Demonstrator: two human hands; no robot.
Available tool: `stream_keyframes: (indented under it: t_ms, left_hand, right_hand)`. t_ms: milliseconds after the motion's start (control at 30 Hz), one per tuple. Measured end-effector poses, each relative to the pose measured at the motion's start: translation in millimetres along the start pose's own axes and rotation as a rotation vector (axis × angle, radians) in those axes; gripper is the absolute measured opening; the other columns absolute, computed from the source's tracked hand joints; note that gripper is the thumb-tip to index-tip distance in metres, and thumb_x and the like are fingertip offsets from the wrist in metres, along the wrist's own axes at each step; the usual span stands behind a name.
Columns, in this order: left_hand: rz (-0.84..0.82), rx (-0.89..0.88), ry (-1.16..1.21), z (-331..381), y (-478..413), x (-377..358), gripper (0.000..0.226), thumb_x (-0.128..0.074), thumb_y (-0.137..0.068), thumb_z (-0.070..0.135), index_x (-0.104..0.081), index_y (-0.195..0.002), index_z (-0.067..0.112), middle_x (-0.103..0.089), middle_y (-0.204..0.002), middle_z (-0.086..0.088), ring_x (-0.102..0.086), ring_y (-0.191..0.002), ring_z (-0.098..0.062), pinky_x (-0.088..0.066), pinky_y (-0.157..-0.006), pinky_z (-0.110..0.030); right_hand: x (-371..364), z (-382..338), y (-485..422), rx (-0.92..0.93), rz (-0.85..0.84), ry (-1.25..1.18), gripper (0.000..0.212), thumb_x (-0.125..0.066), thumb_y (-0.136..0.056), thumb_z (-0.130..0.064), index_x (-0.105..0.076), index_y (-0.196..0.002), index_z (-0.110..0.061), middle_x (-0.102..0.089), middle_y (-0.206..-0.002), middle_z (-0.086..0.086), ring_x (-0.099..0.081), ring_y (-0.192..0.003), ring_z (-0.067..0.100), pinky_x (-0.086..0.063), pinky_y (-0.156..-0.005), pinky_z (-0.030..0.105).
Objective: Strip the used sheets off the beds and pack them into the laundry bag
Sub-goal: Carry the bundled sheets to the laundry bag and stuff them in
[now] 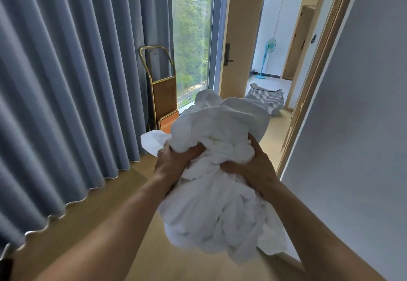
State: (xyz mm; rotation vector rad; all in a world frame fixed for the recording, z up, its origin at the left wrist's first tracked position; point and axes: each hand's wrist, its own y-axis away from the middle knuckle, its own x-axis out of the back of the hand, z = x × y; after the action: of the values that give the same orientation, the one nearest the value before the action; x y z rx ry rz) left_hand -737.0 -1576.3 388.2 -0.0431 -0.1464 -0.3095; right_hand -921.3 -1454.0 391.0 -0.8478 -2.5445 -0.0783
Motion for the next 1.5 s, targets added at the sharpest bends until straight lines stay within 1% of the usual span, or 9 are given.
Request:
stream_keyframes:
  t_ms: [167,267,500,767,900,1033,1167,1300,1500]
  left_hand:
    - [0.018,-0.048,0.010,-3,-112,-20,0.109,-0.069,-0.026,0.095,-0.062,-0.118,0.037,-0.069,-0.111,-0.001,-0.067,-0.099,-0.025,-0.055,-0.092,-0.048]
    - [0.008,-0.058,0.043,-4,-184,-31,0.112,-0.069,-0.022,0.095,-0.062,-0.117,0.035,-0.069,-0.110,-0.002,-0.066,-0.099,-0.027,-0.054,-0.093,-0.048]
    - [-0.073,-0.062,0.068,13,-332,-63,0.105,-0.077,-0.024,0.087,-0.064,-0.114,0.034,-0.071,-0.109,0.002,-0.069,-0.097,-0.022,-0.057,-0.088,-0.047]
    - [-0.136,-0.037,0.064,20,-487,-142,0.091,-0.085,-0.030,0.079,-0.066,-0.108,0.035,-0.073,-0.106,0.007,-0.071,-0.093,-0.015,-0.059,-0.083,-0.044]
    - [-0.150,-0.039,0.077,27,-564,-186,0.096,-0.086,-0.026,0.079,-0.066,-0.107,0.034,-0.072,-0.109,0.004,-0.072,-0.094,-0.016,-0.060,-0.084,-0.044]
    - [-0.137,-0.039,0.073,40,-633,-225,0.094,-0.084,-0.027,0.076,-0.063,-0.108,0.034,-0.070,-0.109,0.004,-0.070,-0.093,-0.015,-0.058,-0.080,-0.038]
    - [-0.122,-0.017,0.092,44,-701,-256,0.090,-0.087,-0.029,0.073,-0.063,-0.108,0.037,-0.069,-0.111,0.003,-0.070,-0.094,-0.016,-0.059,-0.084,-0.041]
    - [-0.141,-0.002,0.103,41,-769,-288,0.102,-0.085,-0.018,0.079,-0.063,-0.110,0.039,-0.067,-0.114,0.002,-0.070,-0.096,-0.017,-0.058,-0.089,-0.043]
    - [-0.204,-0.043,0.123,42,-903,-342,0.102,-0.086,-0.022,0.078,-0.061,-0.114,0.041,-0.065,-0.117,0.003,-0.067,-0.101,-0.015,-0.056,-0.092,-0.041]
  right_hand:
    - [-21,7,-114,0.009,-0.001,0.000,0.129,-0.083,-0.036,-0.071,-0.018,-0.147,-0.061,-0.053,-0.140,-0.003,-0.055,-0.124,0.024,-0.046,-0.106,0.047]
    - [-34,7,-184,0.010,0.031,0.002,0.128,-0.084,-0.036,-0.070,-0.019,-0.146,-0.063,-0.053,-0.138,-0.004,-0.056,-0.123,0.023,-0.046,-0.107,0.047]
    - [-47,9,-324,-0.009,0.115,-0.027,0.128,-0.087,-0.035,-0.071,-0.020,-0.143,-0.066,-0.055,-0.136,-0.004,-0.057,-0.123,0.023,-0.047,-0.106,0.047]
    - [-33,39,-476,-0.046,0.184,-0.025,0.125,-0.085,-0.036,-0.072,-0.023,-0.145,-0.061,-0.054,-0.138,-0.005,-0.056,-0.123,0.024,-0.047,-0.105,0.049]
    - [-20,55,-567,-0.031,0.197,-0.030,0.125,-0.084,-0.036,-0.073,-0.023,-0.145,-0.061,-0.055,-0.138,-0.005,-0.057,-0.123,0.024,-0.048,-0.104,0.049]
    - [-6,65,-648,-0.017,0.190,-0.055,0.123,-0.087,-0.035,-0.073,-0.026,-0.141,-0.065,-0.056,-0.135,-0.004,-0.058,-0.121,0.024,-0.050,-0.102,0.049]
    - [2,72,-722,-0.014,0.186,-0.050,0.121,-0.088,-0.035,-0.072,-0.027,-0.140,-0.067,-0.054,-0.137,-0.005,-0.057,-0.121,0.024,-0.049,-0.102,0.050]
    - [6,79,-789,-0.044,0.201,-0.039,0.121,-0.087,-0.036,-0.069,-0.026,-0.141,-0.064,-0.054,-0.137,-0.006,-0.057,-0.122,0.023,-0.051,-0.101,0.049]
    - [3,90,-915,-0.050,0.263,-0.014,0.130,-0.079,-0.033,-0.083,-0.023,-0.146,-0.055,-0.047,-0.147,-0.008,-0.049,-0.133,0.025,-0.044,-0.109,0.053]
